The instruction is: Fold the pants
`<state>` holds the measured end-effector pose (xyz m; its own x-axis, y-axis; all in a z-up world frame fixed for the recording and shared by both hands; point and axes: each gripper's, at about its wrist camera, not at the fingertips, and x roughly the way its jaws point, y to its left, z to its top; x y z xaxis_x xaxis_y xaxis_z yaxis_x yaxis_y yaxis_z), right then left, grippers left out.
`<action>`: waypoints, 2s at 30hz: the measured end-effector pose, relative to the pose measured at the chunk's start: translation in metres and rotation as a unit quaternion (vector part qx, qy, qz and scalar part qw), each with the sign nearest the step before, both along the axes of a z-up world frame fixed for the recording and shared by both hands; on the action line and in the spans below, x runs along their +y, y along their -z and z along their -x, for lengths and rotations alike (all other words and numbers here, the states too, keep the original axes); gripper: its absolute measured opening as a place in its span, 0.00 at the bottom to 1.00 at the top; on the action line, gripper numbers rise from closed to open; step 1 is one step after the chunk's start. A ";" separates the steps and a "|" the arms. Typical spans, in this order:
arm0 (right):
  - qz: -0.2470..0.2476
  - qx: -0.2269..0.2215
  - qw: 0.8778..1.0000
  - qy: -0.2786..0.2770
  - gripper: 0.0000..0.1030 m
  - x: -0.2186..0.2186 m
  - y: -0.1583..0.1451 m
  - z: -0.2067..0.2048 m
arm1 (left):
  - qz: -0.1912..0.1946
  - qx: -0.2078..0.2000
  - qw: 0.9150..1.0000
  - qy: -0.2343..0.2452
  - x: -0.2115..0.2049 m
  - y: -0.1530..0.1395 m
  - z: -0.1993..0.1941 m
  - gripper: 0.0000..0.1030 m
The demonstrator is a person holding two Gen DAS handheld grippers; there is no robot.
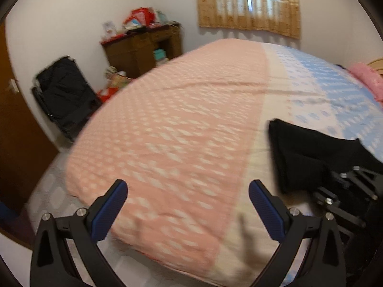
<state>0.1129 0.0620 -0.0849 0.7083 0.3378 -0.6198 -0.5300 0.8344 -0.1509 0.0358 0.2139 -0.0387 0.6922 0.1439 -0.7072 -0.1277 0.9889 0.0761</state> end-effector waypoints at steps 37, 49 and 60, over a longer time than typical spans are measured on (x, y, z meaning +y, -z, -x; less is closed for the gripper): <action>-0.232 0.097 0.956 0.153 0.31 -0.197 -0.040 0.067 | 0.040 -0.041 0.998 -0.019 -0.047 0.004 -0.051 0.54; -0.278 0.030 0.810 0.515 0.54 -0.487 -0.096 0.148 | 0.040 0.007 0.996 0.075 -0.117 0.018 -0.072 0.81; -0.203 0.148 0.770 0.587 0.54 -0.570 -0.033 0.031 | 0.013 0.022 0.999 0.038 -0.117 0.037 -0.072 1.00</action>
